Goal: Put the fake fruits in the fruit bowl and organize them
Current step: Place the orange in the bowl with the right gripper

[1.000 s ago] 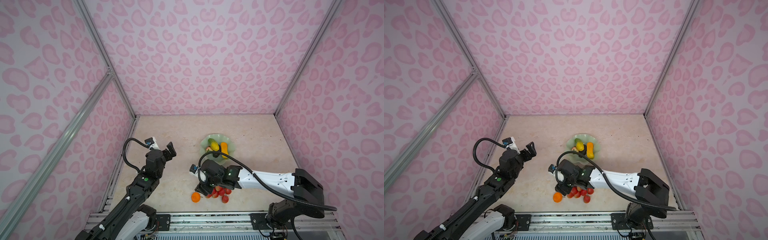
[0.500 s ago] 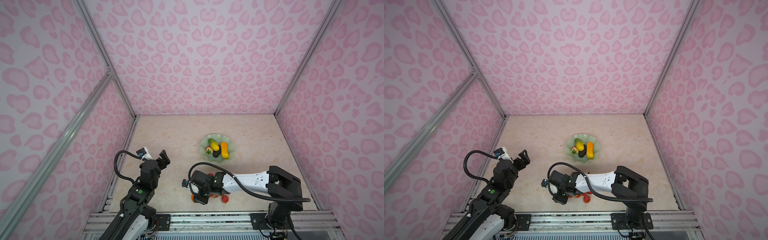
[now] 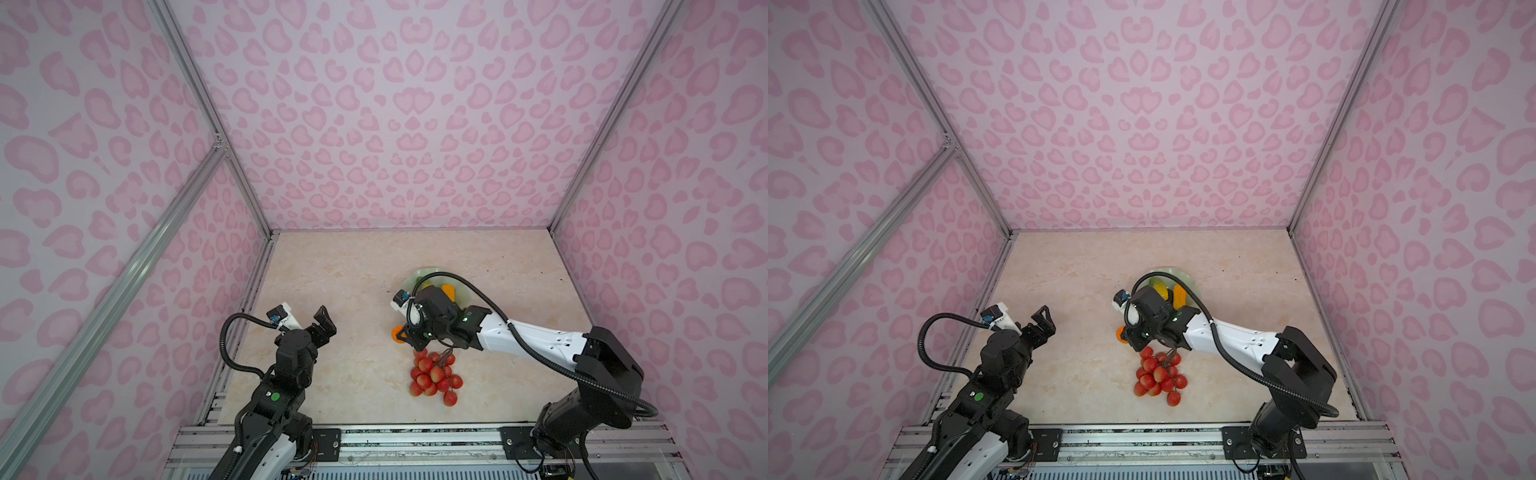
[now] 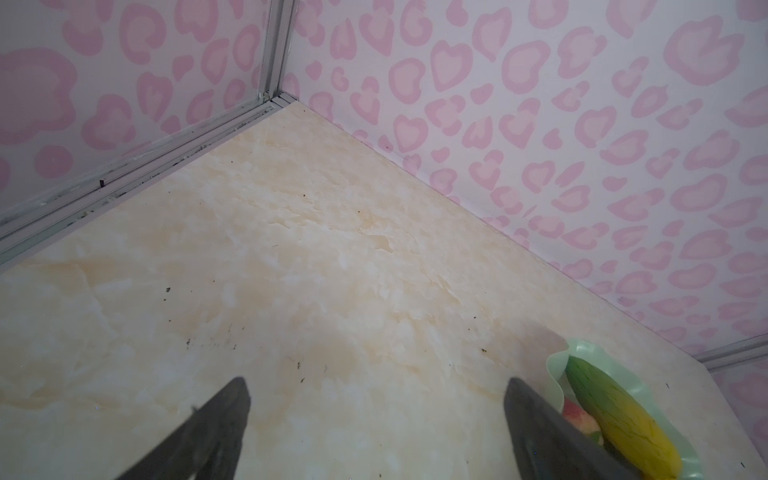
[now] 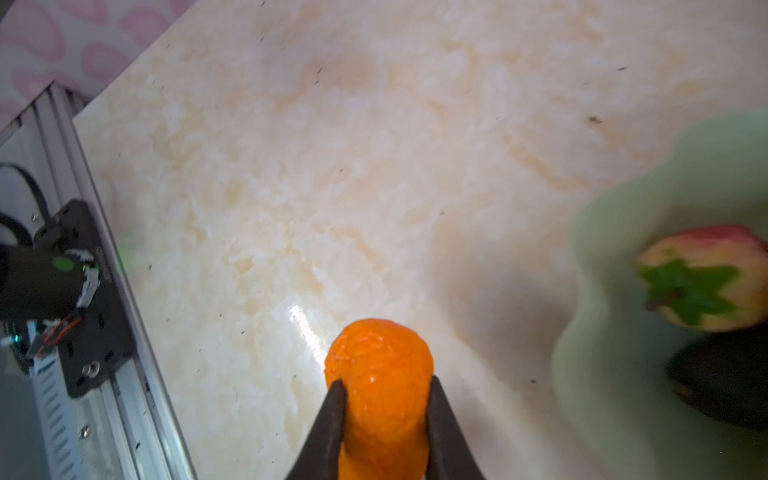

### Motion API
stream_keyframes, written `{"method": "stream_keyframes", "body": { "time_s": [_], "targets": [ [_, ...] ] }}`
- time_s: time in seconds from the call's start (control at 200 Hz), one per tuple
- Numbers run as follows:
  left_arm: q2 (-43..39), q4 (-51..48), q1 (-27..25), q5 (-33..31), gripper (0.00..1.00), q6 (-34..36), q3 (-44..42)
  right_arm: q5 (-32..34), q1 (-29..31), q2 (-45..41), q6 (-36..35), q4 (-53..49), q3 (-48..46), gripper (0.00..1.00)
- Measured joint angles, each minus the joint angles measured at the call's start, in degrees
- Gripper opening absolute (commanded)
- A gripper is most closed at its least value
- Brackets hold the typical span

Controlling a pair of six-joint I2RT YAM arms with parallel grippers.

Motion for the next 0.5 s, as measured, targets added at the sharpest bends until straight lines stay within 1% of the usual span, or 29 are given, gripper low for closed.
{"method": "stream_keyframes", "body": {
  "time_s": [0.15, 0.31, 0.435, 0.47, 0.5],
  "targets": [
    [-0.2, -0.02, 0.0, 0.07, 0.97, 0.61, -0.04, 3.65, -7.45, -1.07, 1.53, 0.26, -0.83, 0.2],
    [-0.48, -0.07, 0.0, 0.46, 0.97, 0.57, -0.74, 5.38, -10.34, -0.66, 1.01, 0.07, -2.64, 0.21],
    [-0.52, -0.11, 0.0, 0.44, 0.97, 0.55, -1.18, 7.58, -12.81, 0.74, 1.09, 0.17, -3.52, 0.29],
    [-0.35, -0.11, 0.0, 0.44, 0.97, 0.52, -1.18, 8.13, -13.05, 1.16, 1.2, 0.17, -3.52, 0.34],
    [-0.17, -0.11, 0.0, 0.46, 0.97, 0.52, -1.18, 8.31, -13.14, 1.55, 1.2, 0.22, -3.52, 0.4]
  ]
}}
